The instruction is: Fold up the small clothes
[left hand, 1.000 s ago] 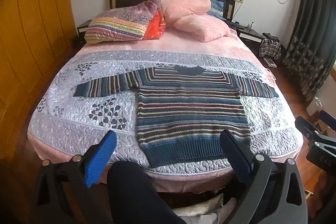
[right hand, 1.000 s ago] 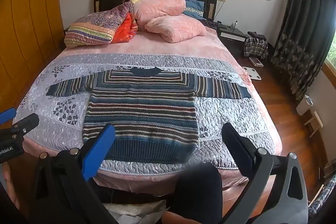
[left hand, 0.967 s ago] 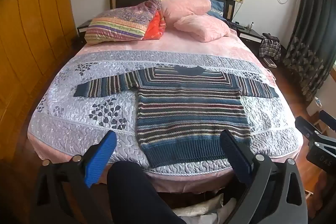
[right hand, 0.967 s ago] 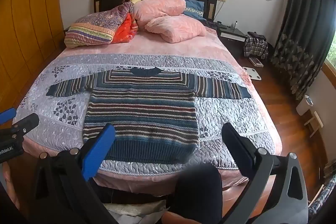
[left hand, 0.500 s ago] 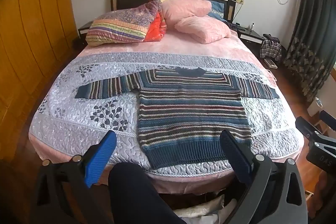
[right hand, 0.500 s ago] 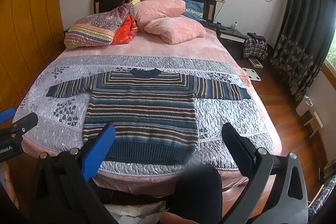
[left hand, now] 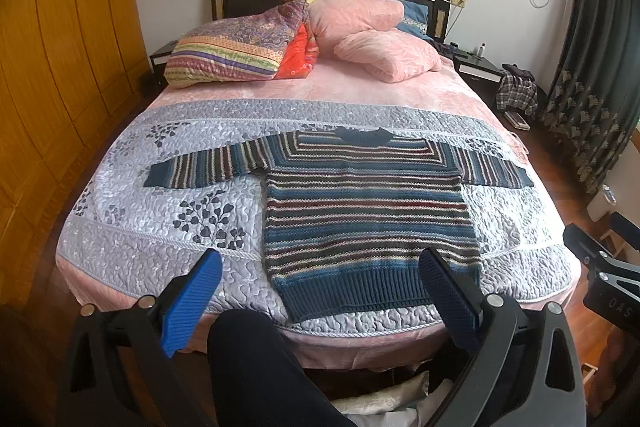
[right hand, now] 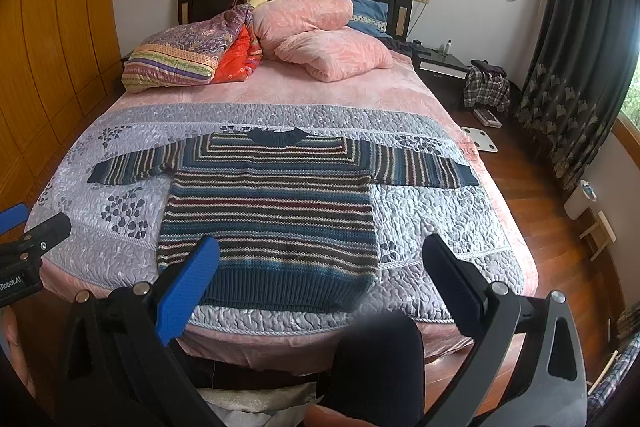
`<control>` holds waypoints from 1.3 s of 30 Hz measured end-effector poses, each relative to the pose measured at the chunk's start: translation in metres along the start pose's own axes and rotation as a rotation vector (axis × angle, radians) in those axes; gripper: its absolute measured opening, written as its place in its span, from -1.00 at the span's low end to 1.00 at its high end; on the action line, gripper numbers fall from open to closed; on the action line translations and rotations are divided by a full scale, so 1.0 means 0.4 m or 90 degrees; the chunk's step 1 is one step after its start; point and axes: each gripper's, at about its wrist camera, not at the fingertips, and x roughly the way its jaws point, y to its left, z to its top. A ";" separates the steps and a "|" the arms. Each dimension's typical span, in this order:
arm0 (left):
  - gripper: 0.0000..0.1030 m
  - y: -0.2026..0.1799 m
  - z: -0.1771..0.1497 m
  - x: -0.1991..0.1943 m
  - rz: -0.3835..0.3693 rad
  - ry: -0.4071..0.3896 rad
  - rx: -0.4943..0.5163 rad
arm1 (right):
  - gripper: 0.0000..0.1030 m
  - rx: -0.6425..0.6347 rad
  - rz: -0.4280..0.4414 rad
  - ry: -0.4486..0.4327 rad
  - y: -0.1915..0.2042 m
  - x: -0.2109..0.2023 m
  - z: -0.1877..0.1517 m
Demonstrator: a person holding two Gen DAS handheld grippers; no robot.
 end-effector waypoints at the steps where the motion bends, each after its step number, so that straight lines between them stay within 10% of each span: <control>1: 0.92 0.005 0.005 -0.004 0.001 -0.002 0.000 | 0.95 0.000 0.001 0.000 -0.002 0.000 -0.004; 39: 0.92 0.008 -0.002 -0.002 0.006 -0.005 0.001 | 0.95 0.001 0.002 0.003 0.006 0.006 -0.025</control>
